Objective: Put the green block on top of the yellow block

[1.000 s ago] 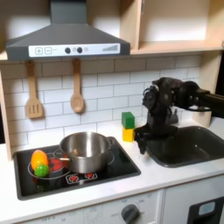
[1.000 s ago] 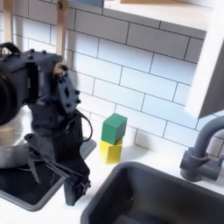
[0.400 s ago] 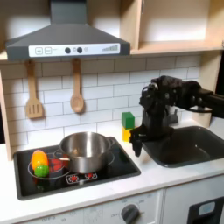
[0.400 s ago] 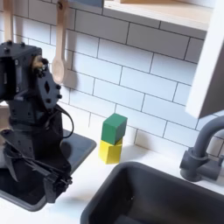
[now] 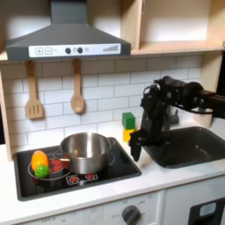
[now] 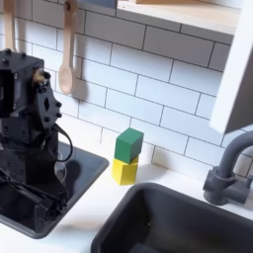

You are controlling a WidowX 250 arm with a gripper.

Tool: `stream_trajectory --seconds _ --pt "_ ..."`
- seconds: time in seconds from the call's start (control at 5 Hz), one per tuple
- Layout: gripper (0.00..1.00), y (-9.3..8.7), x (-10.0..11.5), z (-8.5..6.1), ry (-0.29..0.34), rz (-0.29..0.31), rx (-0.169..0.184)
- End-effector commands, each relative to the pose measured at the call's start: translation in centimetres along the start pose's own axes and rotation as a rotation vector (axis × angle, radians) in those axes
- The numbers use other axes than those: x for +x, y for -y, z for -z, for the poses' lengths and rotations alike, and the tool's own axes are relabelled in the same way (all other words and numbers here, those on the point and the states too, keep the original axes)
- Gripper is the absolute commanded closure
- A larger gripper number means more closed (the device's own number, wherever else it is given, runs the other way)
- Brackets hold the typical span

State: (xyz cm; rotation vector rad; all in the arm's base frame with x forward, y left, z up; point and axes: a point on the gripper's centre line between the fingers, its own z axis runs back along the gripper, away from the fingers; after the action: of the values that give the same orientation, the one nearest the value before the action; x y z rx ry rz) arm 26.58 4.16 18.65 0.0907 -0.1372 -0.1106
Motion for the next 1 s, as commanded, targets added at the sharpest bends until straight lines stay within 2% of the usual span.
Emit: stream_trajectory --seconds 0.0,0.4,0.6,0.8 --pt "0.00 0.1 0.0 0.0 -0.001 -0.001 0.001" --pt "0.00 0.1 0.0 0.0 0.000 -0.001 0.001" --pt "0.00 0.0 1.3 -1.0 0.057 -0.024 -0.012" --pt "0.00 -0.9 2.8 -1.5 0.087 -0.059 0.018"
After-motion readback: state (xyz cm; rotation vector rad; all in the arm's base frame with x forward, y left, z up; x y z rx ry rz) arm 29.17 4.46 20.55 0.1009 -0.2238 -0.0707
